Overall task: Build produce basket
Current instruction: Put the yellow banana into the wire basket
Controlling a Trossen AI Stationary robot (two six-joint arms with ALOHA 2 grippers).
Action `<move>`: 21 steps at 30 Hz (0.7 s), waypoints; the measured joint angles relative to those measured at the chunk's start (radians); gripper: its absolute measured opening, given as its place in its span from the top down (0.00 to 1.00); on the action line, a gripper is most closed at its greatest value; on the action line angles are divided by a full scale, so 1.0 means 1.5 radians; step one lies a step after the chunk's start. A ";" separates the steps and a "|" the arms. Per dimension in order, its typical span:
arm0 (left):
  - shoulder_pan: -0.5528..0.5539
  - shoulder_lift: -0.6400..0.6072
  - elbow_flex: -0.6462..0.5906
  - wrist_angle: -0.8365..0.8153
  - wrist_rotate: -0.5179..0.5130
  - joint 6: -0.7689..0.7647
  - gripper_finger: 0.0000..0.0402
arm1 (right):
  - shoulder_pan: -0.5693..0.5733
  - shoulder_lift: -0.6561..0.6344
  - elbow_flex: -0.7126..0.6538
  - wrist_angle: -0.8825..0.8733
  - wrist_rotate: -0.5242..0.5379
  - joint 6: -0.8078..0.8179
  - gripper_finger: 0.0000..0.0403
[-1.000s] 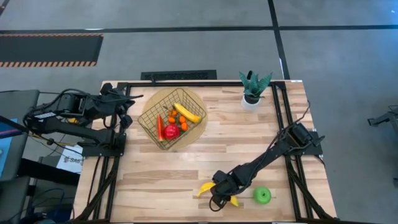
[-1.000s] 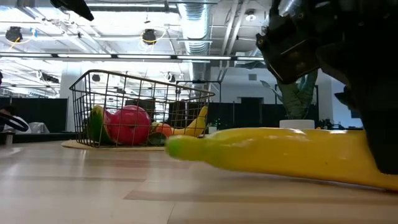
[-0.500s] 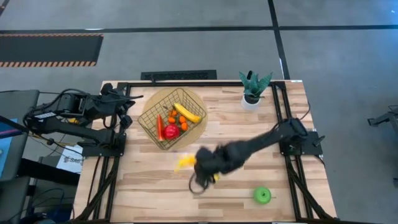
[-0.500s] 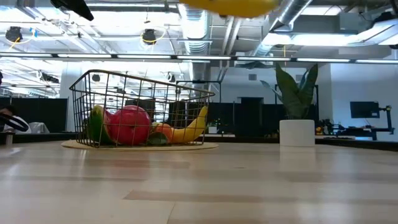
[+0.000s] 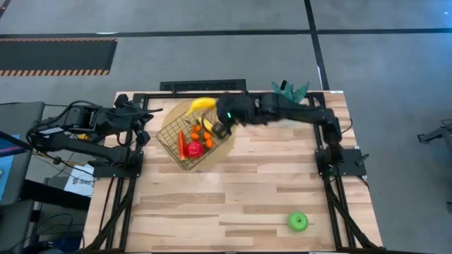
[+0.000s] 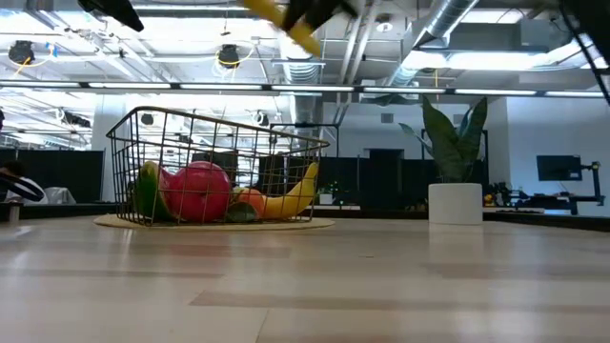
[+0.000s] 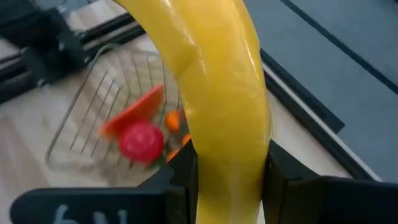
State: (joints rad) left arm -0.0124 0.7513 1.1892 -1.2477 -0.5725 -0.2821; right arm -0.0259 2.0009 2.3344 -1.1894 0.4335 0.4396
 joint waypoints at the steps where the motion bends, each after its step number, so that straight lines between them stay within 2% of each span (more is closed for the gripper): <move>1: 0.000 0.000 0.000 0.000 0.001 -0.001 1.00 | -0.019 0.011 0.000 0.025 -0.014 -0.011 0.72; 6: 0.000 0.000 0.000 0.001 0.005 -0.003 1.00 | -0.087 0.083 -0.001 0.129 -0.101 -0.035 0.72; 12: 0.000 0.000 0.000 0.003 0.007 -0.007 1.00 | -0.112 0.191 -0.001 0.147 -0.175 -0.028 0.72; 21: 0.000 0.000 0.000 0.002 0.009 -0.007 1.00 | -0.115 0.280 0.002 0.100 -0.183 -0.014 0.72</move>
State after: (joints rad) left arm -0.0124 0.7517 1.1895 -1.2442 -0.5583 -0.2932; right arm -0.1989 2.4208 2.3368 -1.0397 0.1596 0.4179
